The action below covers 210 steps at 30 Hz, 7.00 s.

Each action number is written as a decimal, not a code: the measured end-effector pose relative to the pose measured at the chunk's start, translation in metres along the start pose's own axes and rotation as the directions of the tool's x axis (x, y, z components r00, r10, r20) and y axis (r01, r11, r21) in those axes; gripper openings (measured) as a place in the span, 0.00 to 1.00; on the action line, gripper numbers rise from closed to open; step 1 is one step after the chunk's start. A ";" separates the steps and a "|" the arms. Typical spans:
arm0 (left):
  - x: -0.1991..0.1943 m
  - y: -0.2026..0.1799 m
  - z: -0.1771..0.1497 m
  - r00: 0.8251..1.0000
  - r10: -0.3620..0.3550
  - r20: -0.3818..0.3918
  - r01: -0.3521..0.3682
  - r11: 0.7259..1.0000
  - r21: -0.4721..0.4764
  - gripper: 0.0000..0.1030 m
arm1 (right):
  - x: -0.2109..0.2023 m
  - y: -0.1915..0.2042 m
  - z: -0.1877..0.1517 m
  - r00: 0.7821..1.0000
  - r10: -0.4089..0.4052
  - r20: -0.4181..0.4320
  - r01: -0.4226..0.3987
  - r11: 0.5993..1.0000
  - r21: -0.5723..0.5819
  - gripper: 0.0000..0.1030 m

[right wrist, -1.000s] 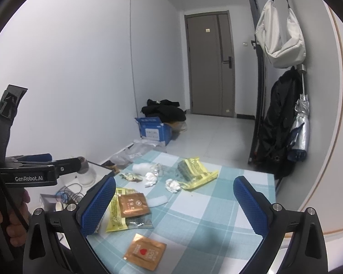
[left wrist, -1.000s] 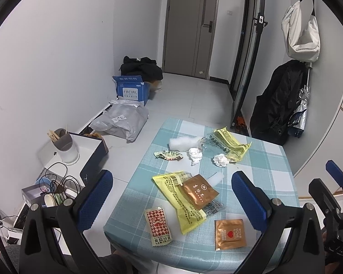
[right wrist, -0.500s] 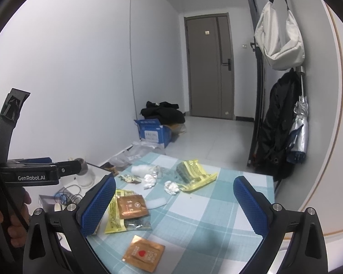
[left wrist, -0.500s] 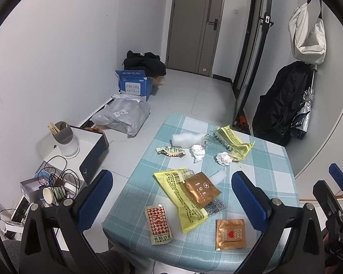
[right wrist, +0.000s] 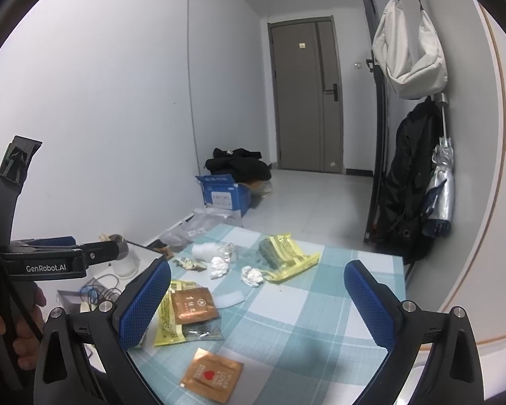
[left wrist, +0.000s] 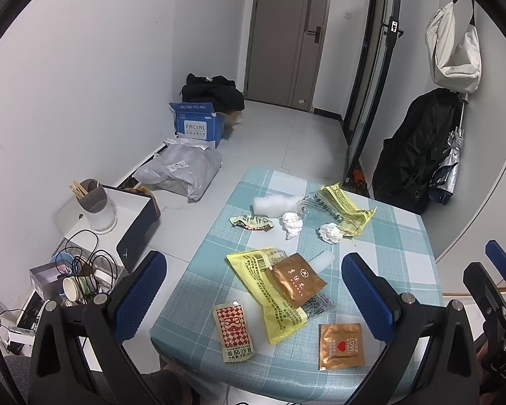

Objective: Collect trash

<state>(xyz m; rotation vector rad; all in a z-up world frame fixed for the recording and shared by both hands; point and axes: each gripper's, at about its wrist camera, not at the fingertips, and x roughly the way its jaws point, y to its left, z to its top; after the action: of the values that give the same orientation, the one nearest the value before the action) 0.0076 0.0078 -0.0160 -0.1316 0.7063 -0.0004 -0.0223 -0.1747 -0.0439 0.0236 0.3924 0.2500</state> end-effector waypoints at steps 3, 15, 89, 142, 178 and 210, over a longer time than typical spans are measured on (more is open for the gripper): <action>0.001 0.001 0.000 1.000 -0.003 -0.004 0.003 1.000 -0.001 0.99 | 0.001 -0.002 0.000 1.000 0.000 -0.006 0.000 1.000 0.010 1.00; 0.010 0.000 0.000 0.999 -0.023 -0.030 0.023 1.000 -0.001 0.99 | 0.009 -0.007 0.003 0.999 -0.002 -0.038 0.003 0.999 0.039 1.00; 0.102 0.033 -0.025 0.868 -0.192 -0.458 0.142 0.980 -0.141 0.07 | 0.074 0.000 -0.060 0.896 0.053 -0.441 -0.071 0.997 -0.025 0.91; 0.097 0.030 -0.041 0.878 -0.104 -0.468 0.100 0.994 -0.034 0.11 | 0.063 0.004 -0.058 0.905 0.047 -0.423 -0.057 0.998 -0.012 0.91; 0.040 0.053 0.019 0.881 -0.458 -0.117 0.419 0.872 -0.255 0.10 | 0.112 0.062 -0.106 0.785 -0.015 -0.619 -0.093 0.985 -0.143 0.63; 0.023 0.005 0.022 0.869 -0.478 -0.129 0.462 0.877 -0.135 0.10 | 0.065 0.015 -0.045 0.864 0.182 -0.470 -0.159 0.983 0.088 0.03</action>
<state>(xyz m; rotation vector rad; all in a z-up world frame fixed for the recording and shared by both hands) 0.0391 0.0147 -0.0149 -0.4031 0.8199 -0.4512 0.0150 -0.1453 -0.1085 0.0429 0.8930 0.4246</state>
